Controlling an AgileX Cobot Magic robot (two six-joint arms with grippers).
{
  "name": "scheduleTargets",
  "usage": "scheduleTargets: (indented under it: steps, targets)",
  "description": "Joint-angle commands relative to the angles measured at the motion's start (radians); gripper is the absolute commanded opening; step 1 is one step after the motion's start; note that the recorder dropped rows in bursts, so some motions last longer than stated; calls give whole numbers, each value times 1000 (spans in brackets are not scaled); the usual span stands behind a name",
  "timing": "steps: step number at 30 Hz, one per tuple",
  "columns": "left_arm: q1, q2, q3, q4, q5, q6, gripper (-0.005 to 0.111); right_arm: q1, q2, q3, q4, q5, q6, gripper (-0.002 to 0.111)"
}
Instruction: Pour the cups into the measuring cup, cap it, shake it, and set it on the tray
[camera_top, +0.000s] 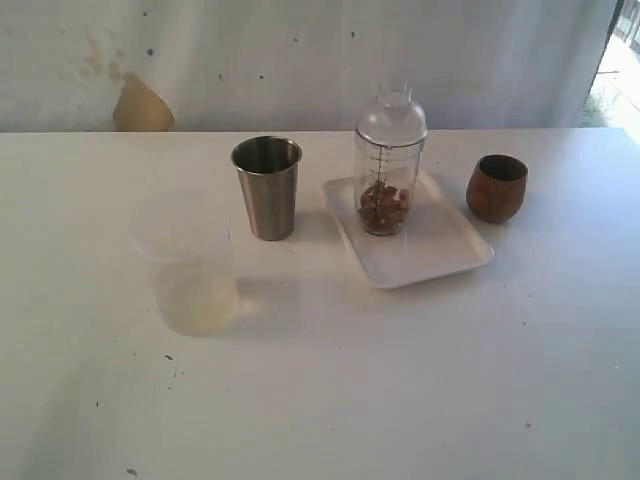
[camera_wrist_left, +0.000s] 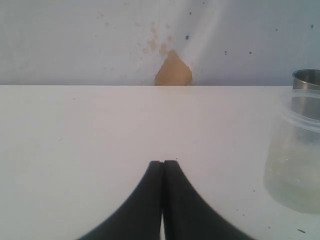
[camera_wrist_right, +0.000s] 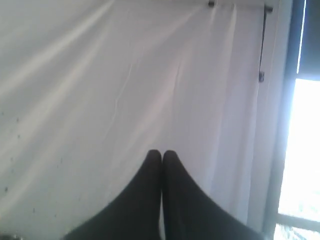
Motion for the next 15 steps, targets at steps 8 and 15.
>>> scheduleTargets:
  steps: [8, 15]
  targets:
    - [-1, -4, 4, 1, -2, -2, 0, -15, -4, 231, 64, 126, -118, 0]
    - [-1, -4, 4, 1, -2, -2, 0, -31, -4, 231, 79, 326, -119, 0]
